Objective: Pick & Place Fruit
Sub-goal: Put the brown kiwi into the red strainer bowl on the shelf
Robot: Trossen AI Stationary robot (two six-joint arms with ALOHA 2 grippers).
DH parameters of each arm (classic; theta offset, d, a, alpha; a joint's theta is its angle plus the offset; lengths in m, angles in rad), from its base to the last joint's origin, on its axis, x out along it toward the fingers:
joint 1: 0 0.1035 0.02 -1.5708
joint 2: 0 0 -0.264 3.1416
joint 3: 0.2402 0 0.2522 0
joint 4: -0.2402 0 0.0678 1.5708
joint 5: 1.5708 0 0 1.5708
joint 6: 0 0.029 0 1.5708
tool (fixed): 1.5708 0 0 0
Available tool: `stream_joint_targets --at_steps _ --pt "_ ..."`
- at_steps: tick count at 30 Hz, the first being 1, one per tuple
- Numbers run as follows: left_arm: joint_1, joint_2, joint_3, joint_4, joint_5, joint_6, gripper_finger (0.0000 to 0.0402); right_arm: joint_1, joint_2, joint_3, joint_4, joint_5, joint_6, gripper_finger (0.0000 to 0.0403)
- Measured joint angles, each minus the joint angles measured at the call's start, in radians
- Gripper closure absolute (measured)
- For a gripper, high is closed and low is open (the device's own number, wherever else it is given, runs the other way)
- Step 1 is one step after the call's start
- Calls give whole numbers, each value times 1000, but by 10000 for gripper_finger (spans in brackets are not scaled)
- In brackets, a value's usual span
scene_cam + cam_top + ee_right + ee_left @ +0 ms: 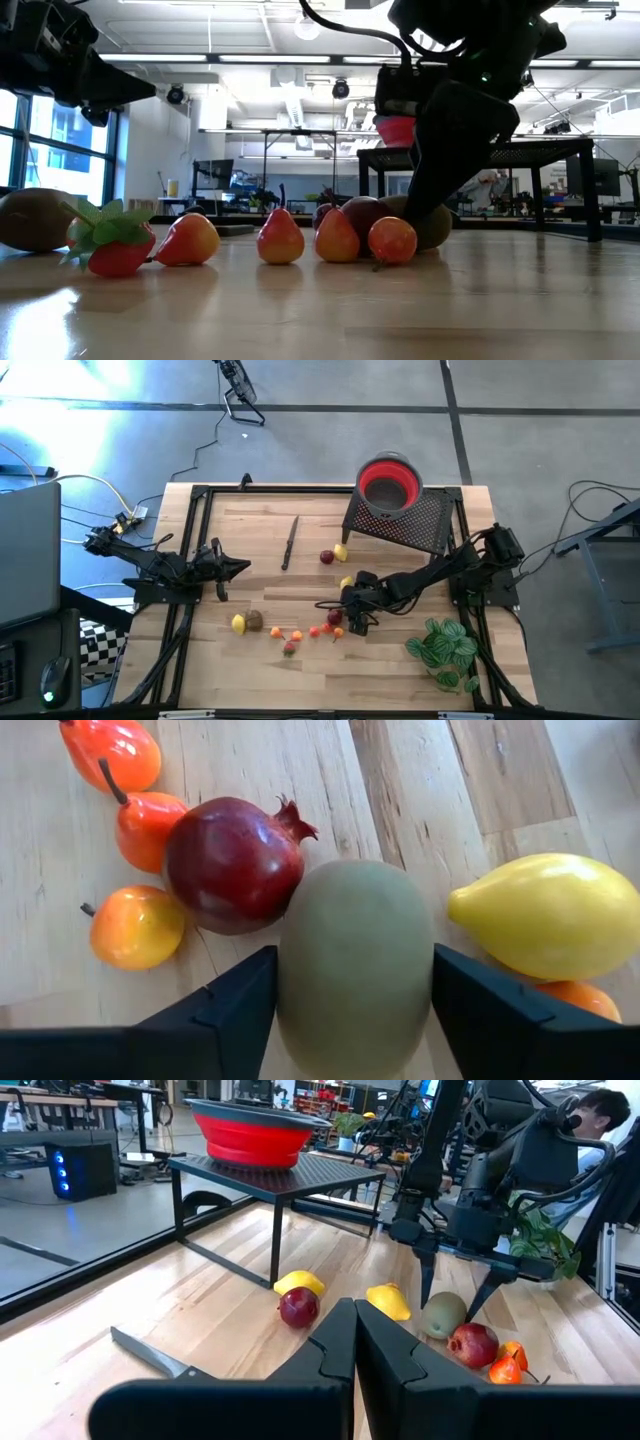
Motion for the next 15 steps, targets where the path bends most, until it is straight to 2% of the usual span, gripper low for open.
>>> stream_joint_targets --at_steps 15 --pt "0 0 0 0 0 0 402 0 -3 0 -2 0 -7 175"
